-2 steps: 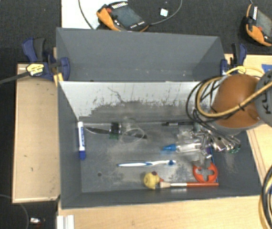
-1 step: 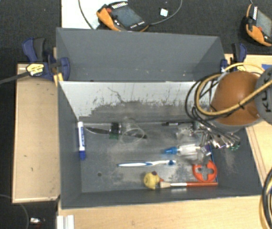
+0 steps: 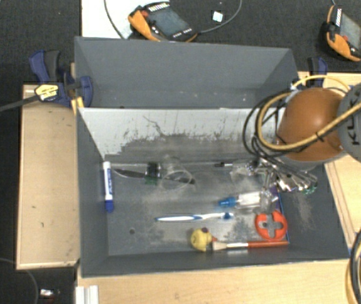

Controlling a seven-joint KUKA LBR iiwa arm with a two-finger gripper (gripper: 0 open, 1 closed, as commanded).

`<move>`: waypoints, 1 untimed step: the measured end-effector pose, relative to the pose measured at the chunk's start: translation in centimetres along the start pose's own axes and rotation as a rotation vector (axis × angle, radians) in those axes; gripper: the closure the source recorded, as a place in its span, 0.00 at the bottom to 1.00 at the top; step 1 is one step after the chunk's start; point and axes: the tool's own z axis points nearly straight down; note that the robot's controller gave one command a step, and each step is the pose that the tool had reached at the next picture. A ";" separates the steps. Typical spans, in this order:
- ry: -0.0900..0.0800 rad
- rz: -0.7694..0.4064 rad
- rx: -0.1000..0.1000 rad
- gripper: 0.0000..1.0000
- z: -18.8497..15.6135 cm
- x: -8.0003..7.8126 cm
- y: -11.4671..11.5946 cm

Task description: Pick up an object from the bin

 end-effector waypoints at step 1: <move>-0.002 -0.059 0.001 0.00 -2.0 1.7 0.7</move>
Offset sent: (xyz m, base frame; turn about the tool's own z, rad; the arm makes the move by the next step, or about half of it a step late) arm 0.0013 -0.0189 -0.0202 -0.1870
